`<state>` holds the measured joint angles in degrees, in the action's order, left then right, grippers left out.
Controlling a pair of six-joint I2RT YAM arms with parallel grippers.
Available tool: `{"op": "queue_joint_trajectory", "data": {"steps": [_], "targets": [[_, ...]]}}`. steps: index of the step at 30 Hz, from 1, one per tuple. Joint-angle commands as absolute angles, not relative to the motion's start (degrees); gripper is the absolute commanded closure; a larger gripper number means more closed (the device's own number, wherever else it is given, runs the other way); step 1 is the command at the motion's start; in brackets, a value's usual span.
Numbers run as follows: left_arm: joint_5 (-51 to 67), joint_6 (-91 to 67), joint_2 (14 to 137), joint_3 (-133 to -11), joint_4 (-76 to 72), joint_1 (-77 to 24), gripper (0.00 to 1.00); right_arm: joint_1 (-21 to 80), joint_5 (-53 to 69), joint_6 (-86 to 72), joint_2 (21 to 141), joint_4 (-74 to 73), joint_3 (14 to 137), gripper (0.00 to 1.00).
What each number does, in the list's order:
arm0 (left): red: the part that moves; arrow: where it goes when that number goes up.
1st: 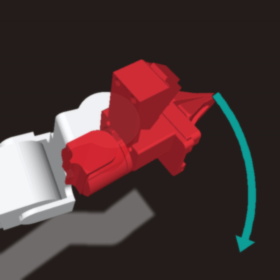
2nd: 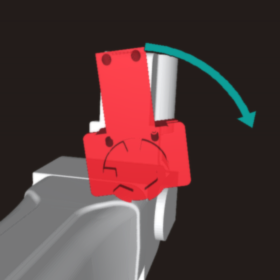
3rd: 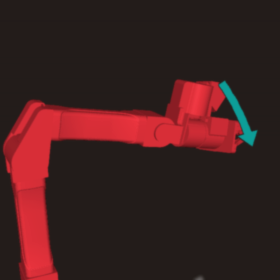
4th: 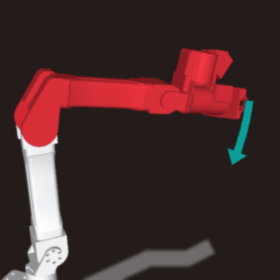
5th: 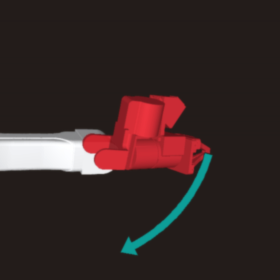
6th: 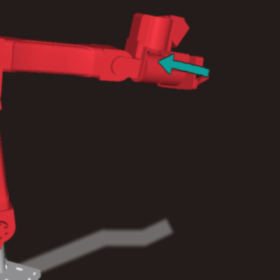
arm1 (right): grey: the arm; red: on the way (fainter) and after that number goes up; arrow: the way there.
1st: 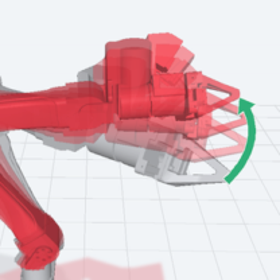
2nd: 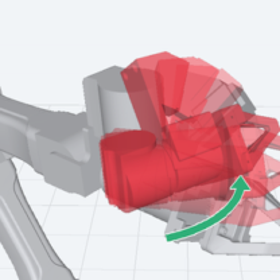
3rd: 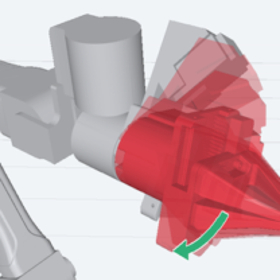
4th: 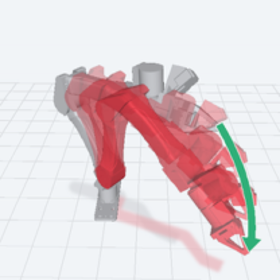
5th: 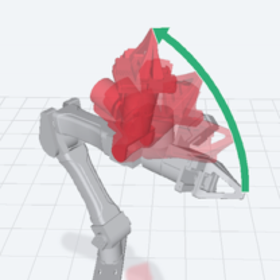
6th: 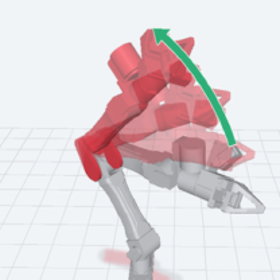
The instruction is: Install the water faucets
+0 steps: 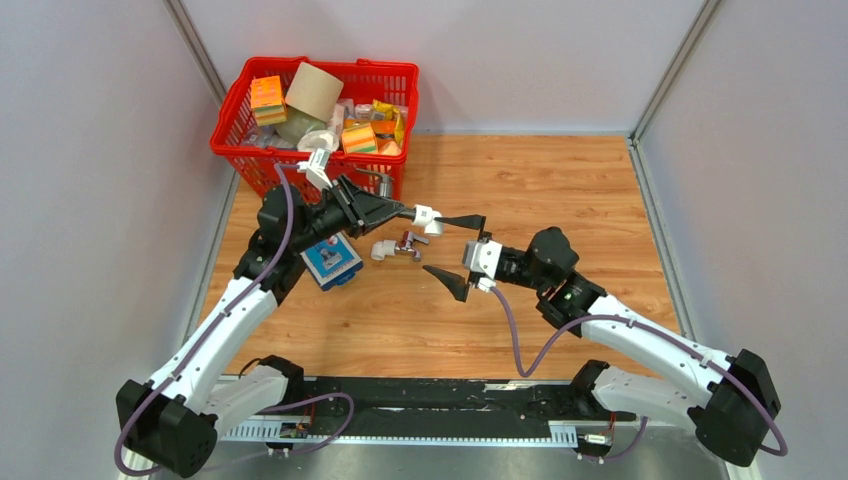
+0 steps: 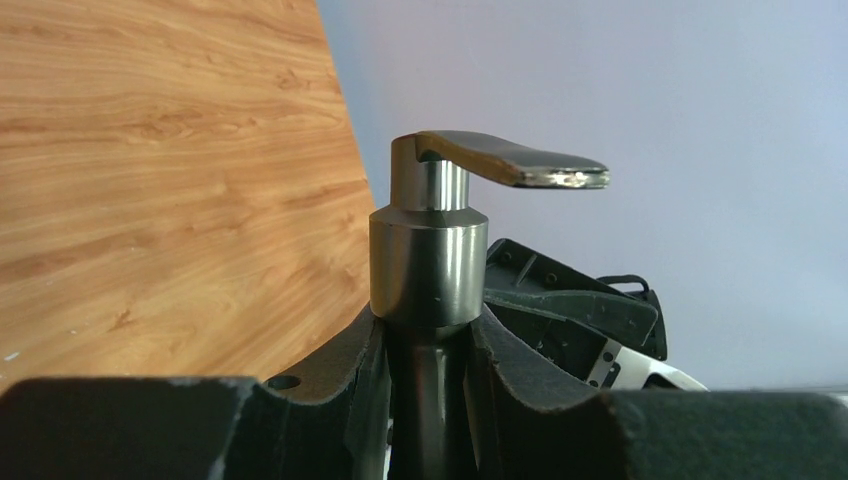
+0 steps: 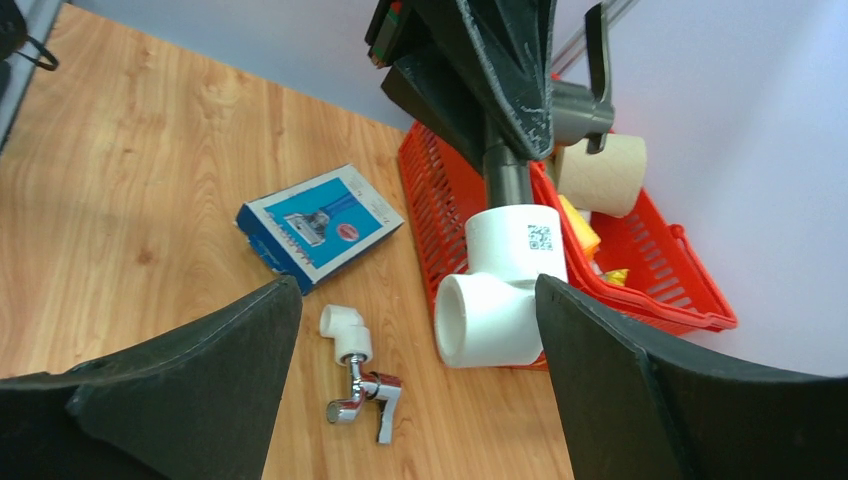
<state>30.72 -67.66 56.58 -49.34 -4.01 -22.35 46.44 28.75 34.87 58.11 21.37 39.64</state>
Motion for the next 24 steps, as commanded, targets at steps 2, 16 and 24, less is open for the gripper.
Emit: {"op": "queue_joint_trajectory", "data": {"steps": [2,16,24], "targets": [[37.62,-69.87,57.22,-53.35,-6.68,-22.24,1.00,48.60,20.32,39.46,57.74,23.29,39.55,0.08],[39.02,-75.50,58.45,-54.84,-2.29,-22.24,1.00,57.65,0.10,51.15,60.55,22.85,38.50,0.22],[39.11,-75.85,57.92,-55.11,-1.32,-22.24,1.00,59.94,-10.10,55.46,63.19,24.60,37.44,0.25]]}}
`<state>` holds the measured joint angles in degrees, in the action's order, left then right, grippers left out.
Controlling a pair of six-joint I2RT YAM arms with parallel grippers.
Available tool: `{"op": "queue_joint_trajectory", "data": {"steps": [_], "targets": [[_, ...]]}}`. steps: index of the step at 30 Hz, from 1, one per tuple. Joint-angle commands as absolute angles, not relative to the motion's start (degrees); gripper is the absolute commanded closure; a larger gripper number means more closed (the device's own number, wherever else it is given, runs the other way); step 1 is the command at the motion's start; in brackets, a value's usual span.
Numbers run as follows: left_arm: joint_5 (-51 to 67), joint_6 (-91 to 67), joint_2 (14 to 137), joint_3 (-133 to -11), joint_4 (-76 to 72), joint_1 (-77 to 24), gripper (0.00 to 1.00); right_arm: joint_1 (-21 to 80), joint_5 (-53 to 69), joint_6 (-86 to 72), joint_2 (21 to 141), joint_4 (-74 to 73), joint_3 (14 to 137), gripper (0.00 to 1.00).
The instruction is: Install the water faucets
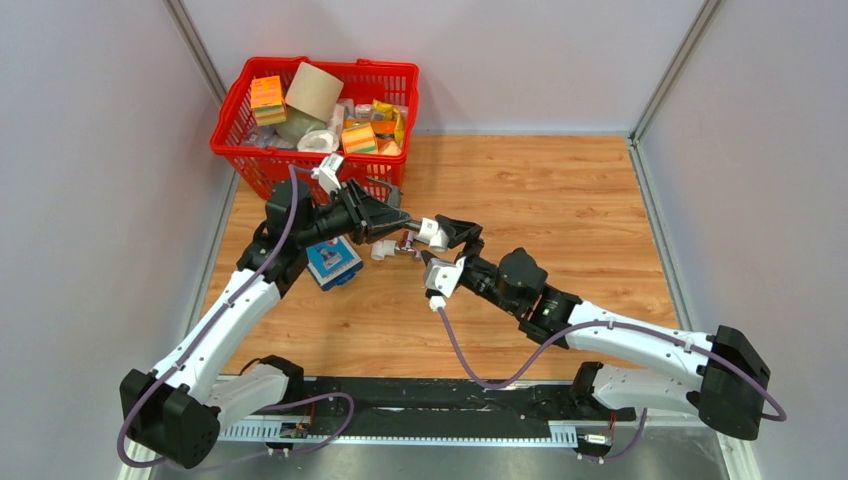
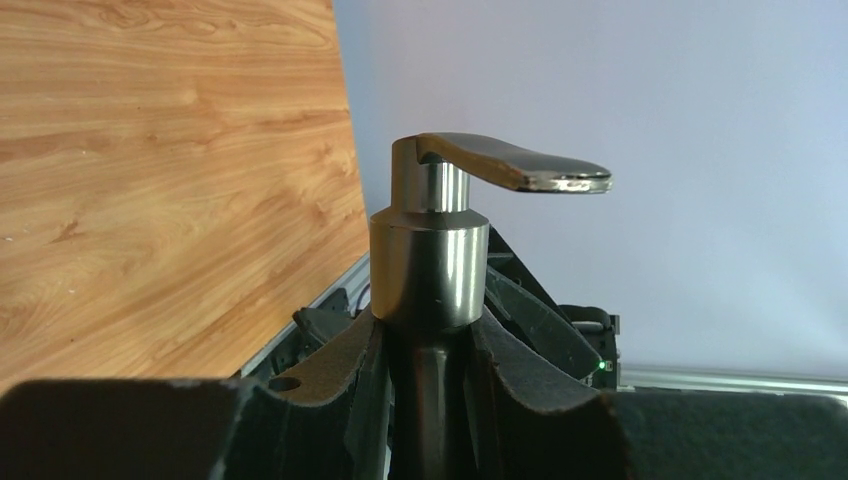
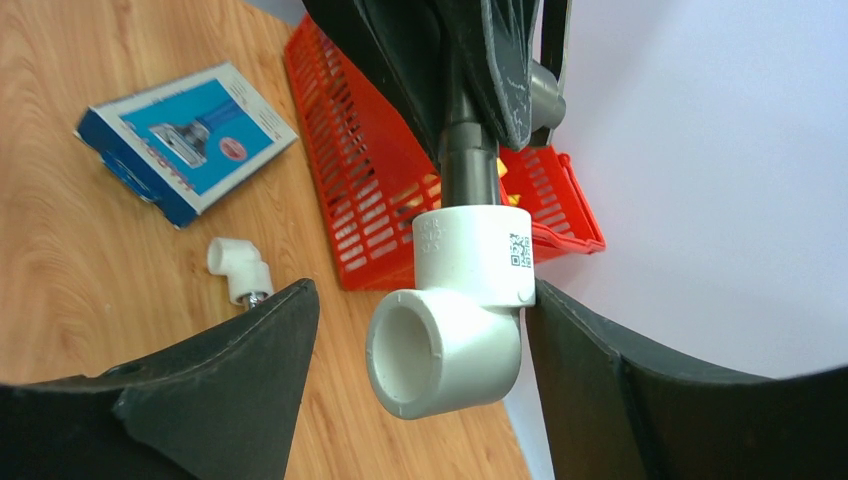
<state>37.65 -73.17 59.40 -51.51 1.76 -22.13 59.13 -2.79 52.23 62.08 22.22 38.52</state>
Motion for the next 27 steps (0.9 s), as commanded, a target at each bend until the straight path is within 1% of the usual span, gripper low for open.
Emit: {"op": "queue_joint_trajectory", "data": {"steps": [1,5,8,10,11,12,13,15,18,22,27], "targets": [[39.20,-75.85,57.75,-55.02,-1.32,-22.24,1.00,60.03,-10.28,55.46,63.28,25.13,37.27,0.25],[38.50,-75.94,56.78,-54.93,-1.23,-22.24,1.00,60.47,-10.72,55.72,63.46,25.40,37.79,0.37],[38.41,-75.41,56.60,-54.84,-1.23,-22.24,1.00,60.56,-10.02,55.11,63.55,24.53,38.76,0.47],[37.71,-74.71,56.25,-54.93,-0.44,-22.15,1.00,60.56,-8.45,53.97,63.46,22.16,40.25,0.60],[37.10,-74.45,55.99,-54.84,-0.27,-22.24,1.00,60.56,-7.83,53.01,63.54,21.02,41.12,0.68],[36.92,-73.75,55.81,-54.84,-0.26,-22.24,1.00,60.64,-7.13,52.30,63.46,19.70,41.92,0.76],[36.39,-72.17,55.46,-55.02,-0.26,-22.24,1.00,60.56,-6.51,51.08,63.46,18.82,42.45,0.88],[35.69,-69.63,54.85,-55.11,1.04,-22.24,1.00,60.56,-5.37,49.05,63.46,17.67,43.50,1.00],[34.98,-64.09,52.83,-54.06,-2.62,-22.32,1.00,60.12,-0.99,45.19,63.89,13.29,45.96,1.00],[33.22,-52.49,49.06,-51.25,-5.44,-22.50,1.00,57.93,9.03,40.00,64.34,7.93,49.12,1.00],[34.98,-37.65,43.43,-45.54,-12.38,-22.59,1.00,53.18,23.09,32.97,65.47,2.91,52.12,1.00]]}}
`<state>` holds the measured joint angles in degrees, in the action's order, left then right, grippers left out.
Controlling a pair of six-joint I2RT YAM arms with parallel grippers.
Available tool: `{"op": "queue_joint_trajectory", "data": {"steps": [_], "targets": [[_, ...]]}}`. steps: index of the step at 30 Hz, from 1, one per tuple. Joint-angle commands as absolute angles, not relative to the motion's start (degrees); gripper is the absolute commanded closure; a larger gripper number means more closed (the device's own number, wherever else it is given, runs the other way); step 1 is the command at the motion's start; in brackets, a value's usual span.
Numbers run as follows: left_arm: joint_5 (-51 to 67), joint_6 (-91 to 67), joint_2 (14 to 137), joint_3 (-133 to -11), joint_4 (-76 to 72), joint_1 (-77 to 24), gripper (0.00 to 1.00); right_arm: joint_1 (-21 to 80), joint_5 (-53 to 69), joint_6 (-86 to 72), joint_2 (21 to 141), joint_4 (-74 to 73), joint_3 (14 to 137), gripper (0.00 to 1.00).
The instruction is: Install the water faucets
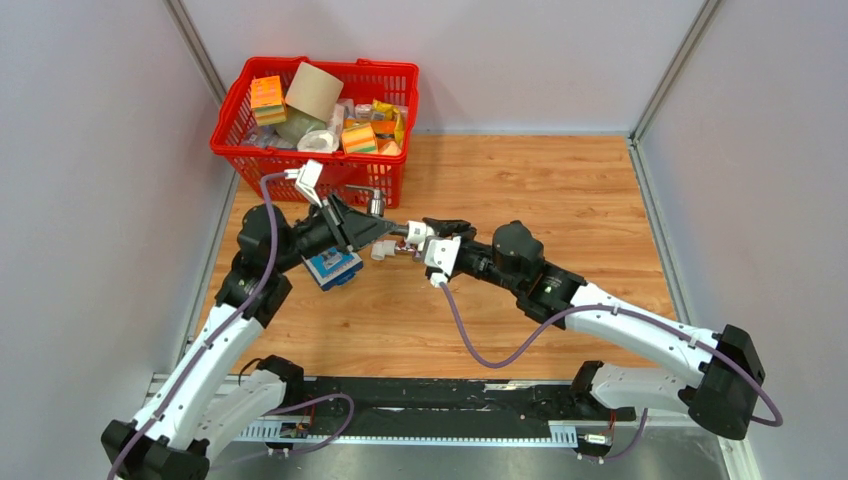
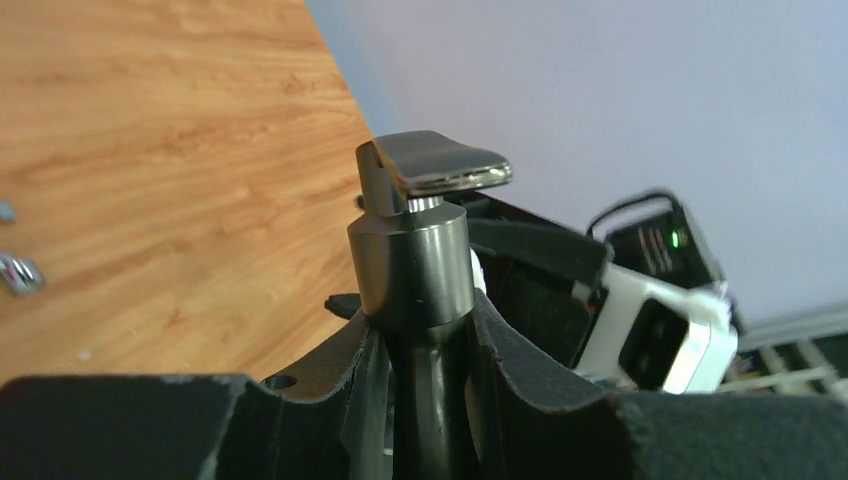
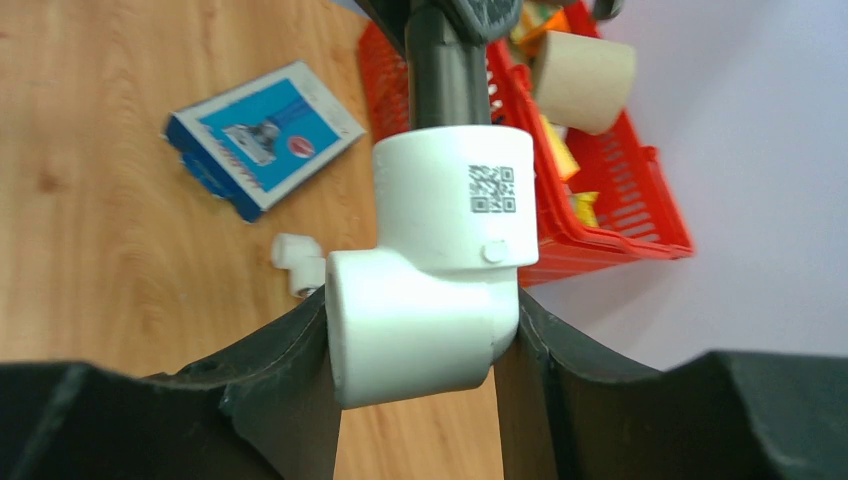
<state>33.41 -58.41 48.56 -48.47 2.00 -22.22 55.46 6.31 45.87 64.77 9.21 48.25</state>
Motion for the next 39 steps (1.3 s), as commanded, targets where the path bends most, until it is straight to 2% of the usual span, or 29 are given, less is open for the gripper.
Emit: {"op": "queue_joint_trajectory", "data": {"steps": [1,4,5,7,8,11,22,28,34,36,39], "targets": [[34.98,-36.40,41.50,-43.27,-14.92,-22.59,1.00,52.22,25.03,32.09,65.91,1.94,52.47,1.00],[31.04,-35.50,38.59,-39.12,-17.49,-22.50,1.00,51.86,27.07,30.68,66.27,0.44,52.82,1.00],[28.59,-36.46,37.54,-38.76,-17.40,-22.50,1.00,51.86,27.42,29.89,65.92,0.35,52.65,0.92],[26.03,-37.87,36.92,-38.23,-16.97,-22.50,1.00,51.86,27.69,28.05,64.78,0.18,52.21,0.50],[25.23,-38.14,36.83,-37.80,-16.79,-22.50,1.00,51.86,27.60,27.17,64.08,0.26,52.12,0.40],[24.35,-38.41,36.74,-37.44,-16.52,-22.59,1.00,51.86,27.07,24.18,62.32,0.18,52.29,0.29],[28.12,-38.77,40.07,-37.44,-18.19,-24.69,1.00,51.94,19.08,20.83,65.21,0.53,58.00,0.26],[29.18,-37.35,42.97,-39.81,-16.35,-26.98,1.00,51.86,19.07,21.18,69.25,1.23,61.43,0.26],[29.62,-38.76,43.77,-40.34,-18.46,-27.42,1.00,51.86,20.30,21.09,73.21,0.97,61.53,0.31],[30.14,-38.41,43.95,-40.78,-18.11,-27.42,1.00,51.86,20.91,21.27,74.09,0.53,61.61,0.39],[30.94,-36.92,44.03,-41.66,-16.01,-27.42,1.00,51.77,20.13,21.53,75.23,-1.56,62.22,0.64]]}}
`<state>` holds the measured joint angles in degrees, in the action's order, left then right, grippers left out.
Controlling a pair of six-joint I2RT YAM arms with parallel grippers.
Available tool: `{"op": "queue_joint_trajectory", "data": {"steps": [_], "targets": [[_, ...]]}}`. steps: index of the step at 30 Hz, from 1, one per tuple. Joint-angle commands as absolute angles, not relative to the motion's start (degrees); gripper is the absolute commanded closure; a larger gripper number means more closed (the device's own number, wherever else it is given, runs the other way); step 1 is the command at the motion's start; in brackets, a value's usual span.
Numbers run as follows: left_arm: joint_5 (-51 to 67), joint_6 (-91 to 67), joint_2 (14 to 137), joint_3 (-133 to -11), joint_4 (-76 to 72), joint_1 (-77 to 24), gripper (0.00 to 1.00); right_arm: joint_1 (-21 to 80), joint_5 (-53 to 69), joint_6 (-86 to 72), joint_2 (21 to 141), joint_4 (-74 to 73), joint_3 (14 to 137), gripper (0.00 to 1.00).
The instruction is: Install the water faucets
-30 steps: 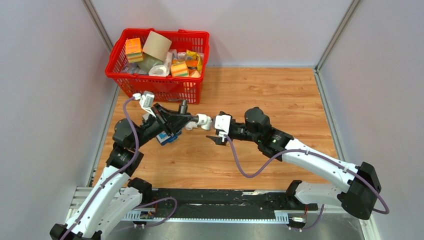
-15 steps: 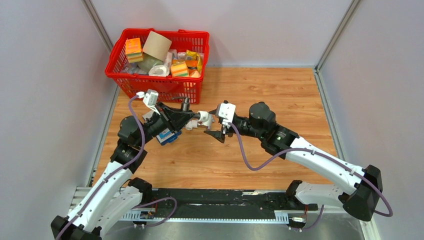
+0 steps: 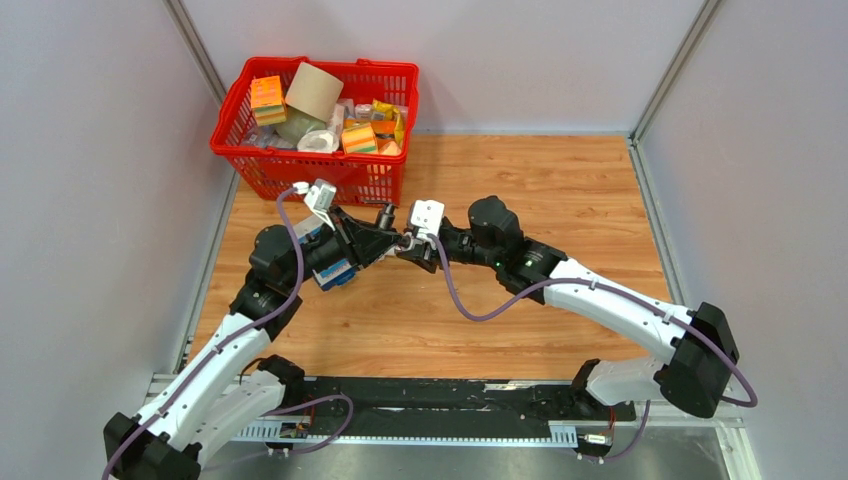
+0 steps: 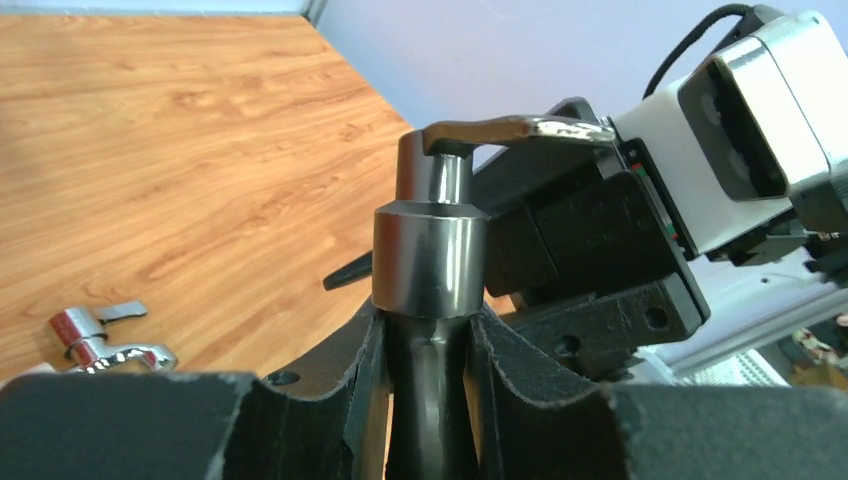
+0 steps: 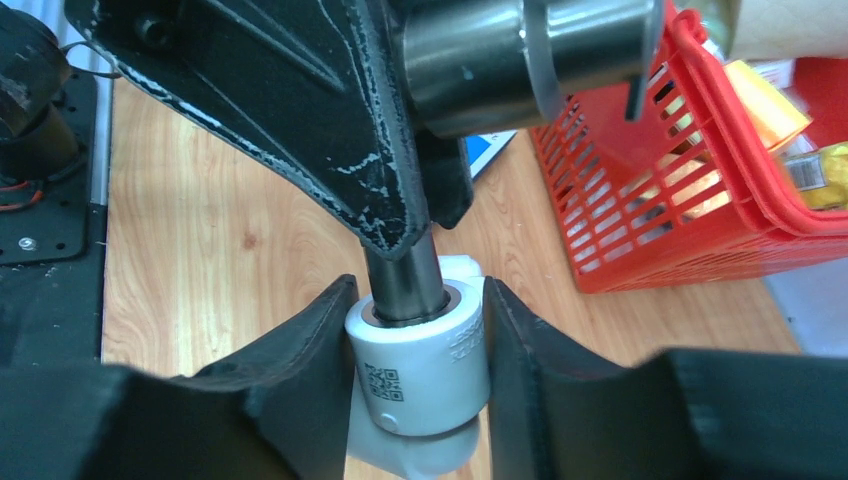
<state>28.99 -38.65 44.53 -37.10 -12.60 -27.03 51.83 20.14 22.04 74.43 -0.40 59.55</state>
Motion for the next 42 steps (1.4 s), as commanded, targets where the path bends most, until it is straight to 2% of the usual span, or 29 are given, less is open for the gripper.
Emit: {"op": "queue_joint_trajectory", "data": {"steps": [1,3,4,5,6,7,9,14,16,20,24,29,31,34,36,41,42], "targets": [[30.85,-36.04,44.03,-41.92,-15.47,-27.33,0.99,51.77,19.52,21.79,75.67,-1.93,62.23,0.73],[29.89,-34.47,43.77,-42.71,-13.45,-27.42,0.92,51.07,18.90,21.45,75.85,-2.63,62.05,0.91],[29.36,-33.84,43.33,-43.50,-11.19,-27.33,0.79,50.63,18.72,20.75,75.94,-2.98,61.88,1.00],[27.79,-32.18,43.16,-43.85,-9.68,-27.33,0.67,49.67,18.72,20.05,76.02,-3.51,61.61,1.00],[26.82,-30.95,42.81,-44.90,-7.32,-27.42,0.62,48.61,18.81,19.08,76.11,-3.95,61.44,1.00],[24.98,-28.59,42.37,-45.43,-5.64,-27.33,0.53,47.39,18.98,18.12,76.03,-4.48,61.17,1.00],[20.25,-25.42,41.57,-47.02,-1.59,-27.33,0.45,44.75,19.42,15.74,75.94,-5.01,60.39,1.00],[6.96,-16.98,38.42,-51.06,8.59,-27.33,0.39,36.40,18.46,10.65,75.59,-5.80,57.05,1.00],[-2.76,-14.00,36.75,-51.50,10.36,-27.33,0.38,32.10,16.45,7.32,76.63,-6.41,56.25,1.00],[-19.20,-7.75,33.67,-49.58,11.51,-27.33,0.36,23.83,14.94,2.74,81.90,-8.70,56.16,1.00],[-36.16,-1.08,29.98,-41.94,5.81,-25.85,0.36,19.78,15.21,1.41,88.67,-8.70,56.51,0.99],[-41.47,-1.33,21.47,-36.40,3.01,-19.34,0.36,17.05,15.29,0.97,96.49,-8.70,57.65,0.93],[-43.49,-0.09,18.56,-34.28,0.36,-18.55,0.35,16.87,15.64,0.97,99.22,-9.05,58.27,0.88],[-44.82,2.90,15.74,-32.18,-3.59,-17.67,0.31,16.79,15.65,0.79,101.77,-10.10,59.15,0.72],[-45.09,3.78,14.42,-31.47,-4.30,-17.32,0.27,16.96,14.95,0.79,101.95,-10.28,59.06,0.49],[-44.65,3.60,13.97,-31.99,-3.52,-16.79,0.24,16.35,12.22,0.79,95.91,-10.37,57.22,0.15],[-44.56,3.34,13.80,-32.25,-3.17,-16.79,0.24,16.17,11.87,0.70,93.63,-10.37,56.69,0.00]]}}
